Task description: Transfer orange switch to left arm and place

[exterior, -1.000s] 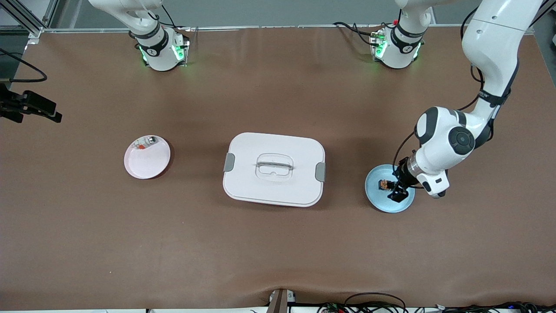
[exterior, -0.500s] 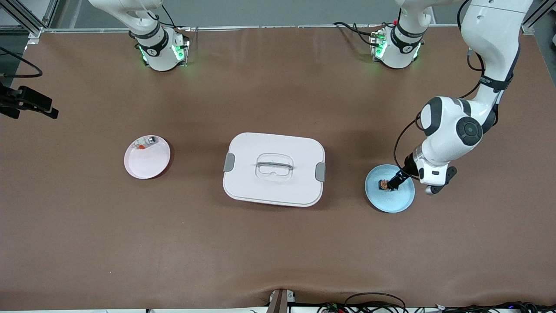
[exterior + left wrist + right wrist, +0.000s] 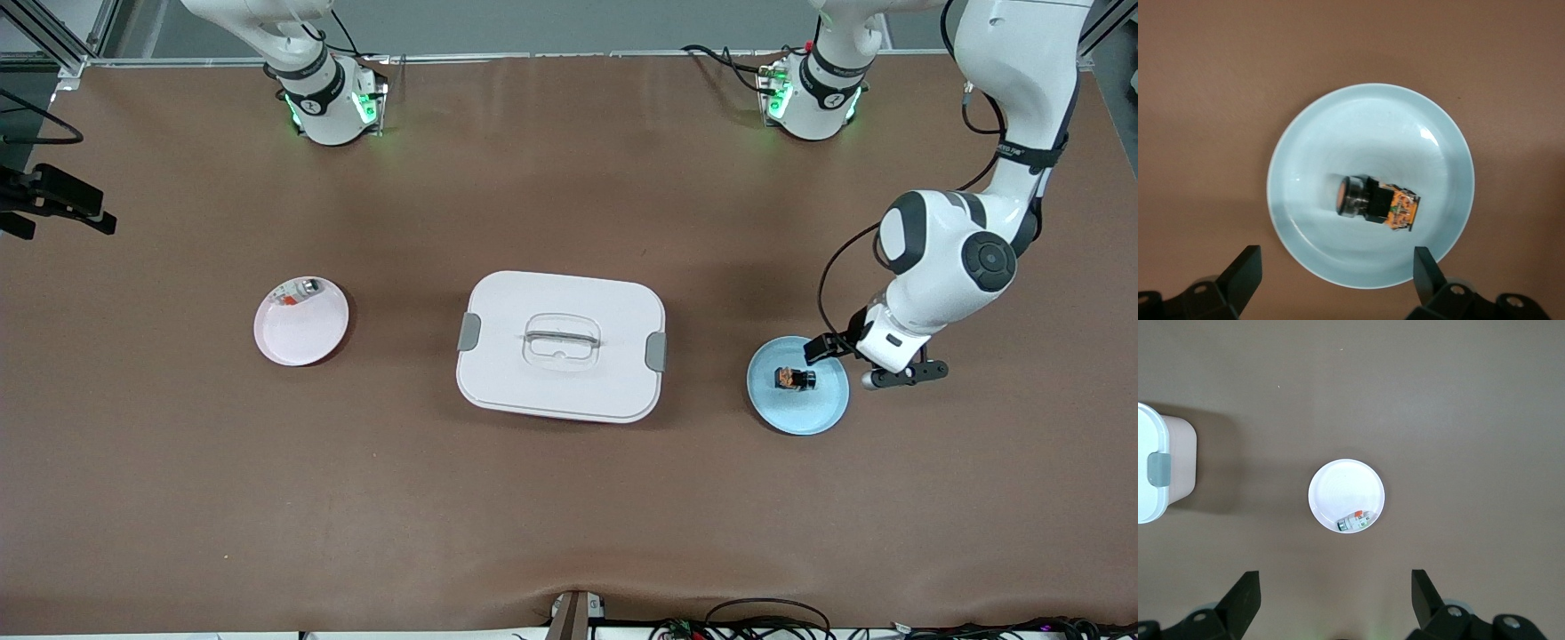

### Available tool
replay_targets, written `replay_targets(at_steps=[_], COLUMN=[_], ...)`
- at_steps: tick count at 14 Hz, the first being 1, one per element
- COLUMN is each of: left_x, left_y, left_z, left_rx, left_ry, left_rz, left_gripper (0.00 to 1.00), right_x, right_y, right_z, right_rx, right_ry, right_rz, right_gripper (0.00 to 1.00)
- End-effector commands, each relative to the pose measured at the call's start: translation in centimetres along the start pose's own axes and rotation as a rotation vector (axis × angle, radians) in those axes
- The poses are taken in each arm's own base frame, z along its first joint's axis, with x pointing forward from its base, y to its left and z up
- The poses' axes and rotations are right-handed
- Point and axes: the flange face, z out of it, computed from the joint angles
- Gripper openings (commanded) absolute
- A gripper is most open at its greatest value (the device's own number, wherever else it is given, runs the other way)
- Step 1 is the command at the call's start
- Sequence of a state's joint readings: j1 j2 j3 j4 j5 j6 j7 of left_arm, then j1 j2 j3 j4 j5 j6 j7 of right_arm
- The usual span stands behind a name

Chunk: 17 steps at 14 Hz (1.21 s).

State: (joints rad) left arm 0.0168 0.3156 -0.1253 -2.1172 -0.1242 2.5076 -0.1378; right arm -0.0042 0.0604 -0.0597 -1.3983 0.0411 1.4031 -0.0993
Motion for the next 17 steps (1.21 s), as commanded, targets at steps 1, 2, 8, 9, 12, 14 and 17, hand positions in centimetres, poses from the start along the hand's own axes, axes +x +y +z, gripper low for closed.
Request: replay_targets(at_steps=[1, 2, 8, 9, 12, 14, 17], left_x=[-0.2, -0.2, 1.8, 1.7, 1.0, 0.9, 0.6], left_y=[0.1, 0.2, -0.8, -0.7, -1.6, -1.9, -1.5], left_z=[-2.9, -3.6, -11.5, -12.5, -16.2, -18.7, -21.9], left_rx=[-0.003, -0.002, 0.038, 0.038, 0.044, 0.045, 0.047], left_ry=[0.028, 0.022, 0.030, 0.037, 0.046, 0.052, 0.027], left_rz=[0.035, 0.024, 0.043, 0.047, 0.036, 0.055, 0.065], left_gripper=[1.00, 1.00, 1.00, 1.00, 1.00, 1.00, 1.00], right_x=[-0.9, -0.8, -0.9, -0.9, -0.9, -1.0, -0.9], right_y=[0.1, 0.1, 0.2, 0.2, 0.5, 0.7, 0.6], right_z=[-0.6, -0.5, -0.7, -0.7, -0.7, -0.7, -0.7], right_rx=[0.014, 0.014, 0.013, 0.013, 0.014, 0.014, 0.016], right_ry=[0.008, 0.008, 0.014, 0.013, 0.014, 0.014, 0.016], right_rz=[-0.013, -0.013, 0.002, 0.005, 0.025, 0.051, 0.094], right_gripper=[1.00, 1.00, 1.00, 1.00, 1.00, 1.00, 1.00])
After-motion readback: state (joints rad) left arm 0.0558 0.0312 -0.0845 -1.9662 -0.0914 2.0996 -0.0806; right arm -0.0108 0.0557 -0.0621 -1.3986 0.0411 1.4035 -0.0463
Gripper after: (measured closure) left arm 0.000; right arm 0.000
